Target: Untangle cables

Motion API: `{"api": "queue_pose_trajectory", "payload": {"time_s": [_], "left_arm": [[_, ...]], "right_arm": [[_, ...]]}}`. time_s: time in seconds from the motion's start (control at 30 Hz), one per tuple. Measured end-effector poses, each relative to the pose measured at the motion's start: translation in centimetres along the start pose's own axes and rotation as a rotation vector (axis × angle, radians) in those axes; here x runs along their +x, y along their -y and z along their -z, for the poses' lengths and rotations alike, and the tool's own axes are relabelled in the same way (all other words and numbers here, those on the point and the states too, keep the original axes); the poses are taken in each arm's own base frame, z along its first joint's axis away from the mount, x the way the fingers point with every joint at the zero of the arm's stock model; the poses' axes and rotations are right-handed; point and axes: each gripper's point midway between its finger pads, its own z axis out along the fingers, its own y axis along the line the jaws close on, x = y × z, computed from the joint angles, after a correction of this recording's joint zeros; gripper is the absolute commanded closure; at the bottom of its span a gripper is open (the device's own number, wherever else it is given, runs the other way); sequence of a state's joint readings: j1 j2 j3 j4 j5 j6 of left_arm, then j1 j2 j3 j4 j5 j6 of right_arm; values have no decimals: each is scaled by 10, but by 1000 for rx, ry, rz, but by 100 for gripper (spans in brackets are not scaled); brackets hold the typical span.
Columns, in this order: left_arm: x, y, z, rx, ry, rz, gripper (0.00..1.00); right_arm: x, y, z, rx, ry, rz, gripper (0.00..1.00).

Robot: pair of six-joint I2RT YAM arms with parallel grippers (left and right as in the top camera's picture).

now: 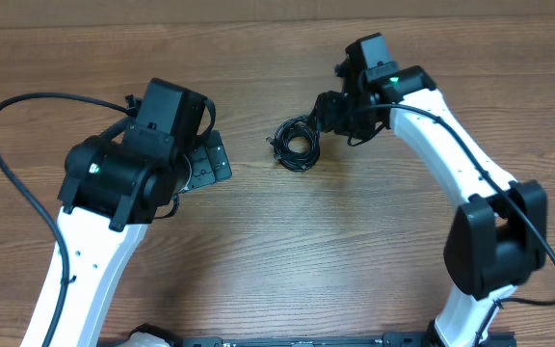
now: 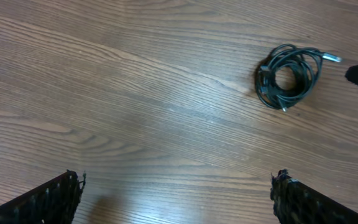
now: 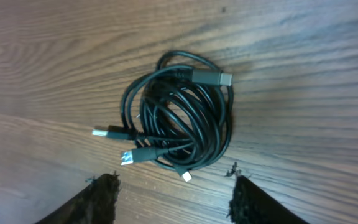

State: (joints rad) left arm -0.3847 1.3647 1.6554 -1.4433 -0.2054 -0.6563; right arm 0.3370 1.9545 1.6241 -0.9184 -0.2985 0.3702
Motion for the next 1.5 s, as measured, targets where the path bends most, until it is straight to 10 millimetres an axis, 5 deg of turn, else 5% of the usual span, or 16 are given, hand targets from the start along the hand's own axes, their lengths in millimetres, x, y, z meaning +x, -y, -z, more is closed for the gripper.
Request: {"api": "queue_pose_trajectory", "payload": {"time_s": [0.3,0.47,0.9,1.2,1.4,1.5], "left_arm": [[-1,0,-4,-15,-4,-3,0],[-1,0,-4,-15,-4,-2,1],[-1,0,-4,-15,-4,-2,0],[-1,0,-4,-15,-4,-3,1],[-1,0,-4,-15,-4,-2,1],[-1,0,-4,-15,-4,-2,0]], "right_arm": [[21,-11,-44,51,-65,64,43],[19,-11,-46,99,-33,91,53],[16,5,-68,150,-39,137,55],[12,8,-68,169,-22,143,73],[12,8,-68,170,-22,143,63],[12,8,-68,170,-23,146,69]]}}
